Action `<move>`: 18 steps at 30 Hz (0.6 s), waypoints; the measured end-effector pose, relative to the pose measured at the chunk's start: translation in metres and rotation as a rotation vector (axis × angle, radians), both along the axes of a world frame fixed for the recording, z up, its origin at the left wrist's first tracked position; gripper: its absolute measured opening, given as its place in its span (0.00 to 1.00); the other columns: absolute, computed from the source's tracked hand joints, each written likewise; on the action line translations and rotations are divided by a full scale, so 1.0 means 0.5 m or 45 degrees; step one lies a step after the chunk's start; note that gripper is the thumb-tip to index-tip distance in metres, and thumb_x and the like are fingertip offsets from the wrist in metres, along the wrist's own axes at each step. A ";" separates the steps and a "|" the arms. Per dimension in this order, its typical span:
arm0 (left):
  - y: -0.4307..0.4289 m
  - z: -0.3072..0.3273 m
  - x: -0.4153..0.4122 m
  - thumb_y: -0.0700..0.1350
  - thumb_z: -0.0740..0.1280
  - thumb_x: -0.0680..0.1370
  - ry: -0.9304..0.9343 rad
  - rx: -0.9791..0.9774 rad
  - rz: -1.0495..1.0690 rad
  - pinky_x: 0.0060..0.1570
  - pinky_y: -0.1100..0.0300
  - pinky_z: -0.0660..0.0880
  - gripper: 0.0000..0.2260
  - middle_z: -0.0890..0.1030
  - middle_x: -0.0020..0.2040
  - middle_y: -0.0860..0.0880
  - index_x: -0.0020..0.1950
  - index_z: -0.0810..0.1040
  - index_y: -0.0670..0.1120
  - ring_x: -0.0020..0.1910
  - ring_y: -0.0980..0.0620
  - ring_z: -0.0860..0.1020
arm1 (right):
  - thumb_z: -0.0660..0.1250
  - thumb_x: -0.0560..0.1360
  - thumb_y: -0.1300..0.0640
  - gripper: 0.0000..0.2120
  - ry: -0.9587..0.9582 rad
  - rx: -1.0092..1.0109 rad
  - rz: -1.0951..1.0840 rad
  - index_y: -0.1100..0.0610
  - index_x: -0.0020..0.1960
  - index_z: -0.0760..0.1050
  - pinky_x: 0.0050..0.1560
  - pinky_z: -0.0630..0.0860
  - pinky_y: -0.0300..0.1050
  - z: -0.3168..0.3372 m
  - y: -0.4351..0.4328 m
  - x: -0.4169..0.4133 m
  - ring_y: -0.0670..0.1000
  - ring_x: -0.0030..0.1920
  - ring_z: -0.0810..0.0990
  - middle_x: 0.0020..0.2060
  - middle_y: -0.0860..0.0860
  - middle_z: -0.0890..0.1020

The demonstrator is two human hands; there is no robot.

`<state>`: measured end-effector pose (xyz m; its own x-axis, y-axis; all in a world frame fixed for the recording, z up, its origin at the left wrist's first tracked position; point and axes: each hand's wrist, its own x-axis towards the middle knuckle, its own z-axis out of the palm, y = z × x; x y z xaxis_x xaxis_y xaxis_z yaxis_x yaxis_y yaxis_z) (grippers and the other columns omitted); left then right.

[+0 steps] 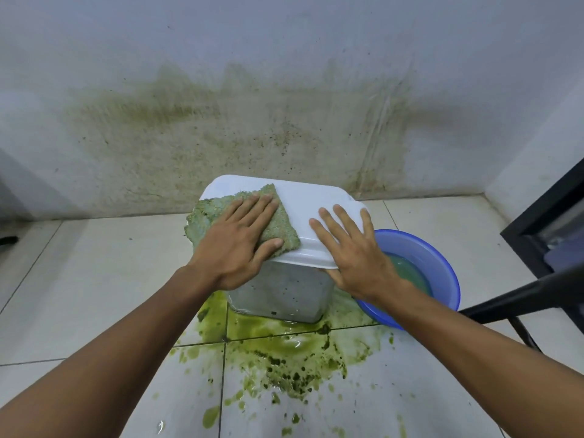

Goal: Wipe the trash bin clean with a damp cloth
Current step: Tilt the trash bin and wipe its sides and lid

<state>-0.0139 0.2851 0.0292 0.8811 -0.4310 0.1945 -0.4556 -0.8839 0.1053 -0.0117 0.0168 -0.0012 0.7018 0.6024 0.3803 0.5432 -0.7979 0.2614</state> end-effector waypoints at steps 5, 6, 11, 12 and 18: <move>0.010 0.011 -0.005 0.64 0.46 0.83 -0.009 -0.046 0.024 0.80 0.58 0.39 0.32 0.53 0.84 0.50 0.84 0.53 0.49 0.83 0.53 0.48 | 0.78 0.67 0.50 0.44 0.006 0.116 0.109 0.58 0.76 0.61 0.63 0.66 0.78 -0.002 -0.013 0.022 0.67 0.72 0.70 0.73 0.61 0.71; 0.013 0.015 -0.004 0.64 0.47 0.83 -0.019 -0.053 0.031 0.80 0.57 0.41 0.32 0.54 0.83 0.50 0.84 0.54 0.49 0.83 0.53 0.50 | 0.78 0.67 0.51 0.43 0.027 0.172 0.140 0.58 0.76 0.61 0.63 0.65 0.79 0.003 -0.017 0.032 0.67 0.72 0.71 0.73 0.60 0.72; 0.022 0.036 0.008 0.63 0.50 0.83 -0.106 -0.110 0.122 0.78 0.50 0.55 0.31 0.68 0.79 0.46 0.80 0.66 0.45 0.78 0.46 0.65 | 0.72 0.72 0.46 0.34 0.423 0.549 0.258 0.53 0.76 0.68 0.73 0.57 0.72 0.033 -0.019 0.084 0.56 0.75 0.68 0.74 0.52 0.71; 0.021 0.035 0.009 0.62 0.51 0.83 -0.142 -0.109 0.146 0.76 0.49 0.58 0.31 0.71 0.77 0.44 0.78 0.69 0.44 0.75 0.44 0.68 | 0.72 0.73 0.45 0.34 0.518 0.593 0.254 0.51 0.76 0.68 0.75 0.53 0.67 0.040 -0.015 0.092 0.52 0.76 0.66 0.75 0.49 0.70; 0.024 0.016 0.022 0.59 0.53 0.84 -0.257 -0.092 0.227 0.69 0.48 0.63 0.27 0.77 0.70 0.43 0.73 0.74 0.42 0.67 0.41 0.75 | 0.75 0.71 0.45 0.35 0.722 0.637 0.207 0.46 0.75 0.68 0.75 0.63 0.55 0.065 0.003 0.144 0.50 0.74 0.68 0.72 0.45 0.72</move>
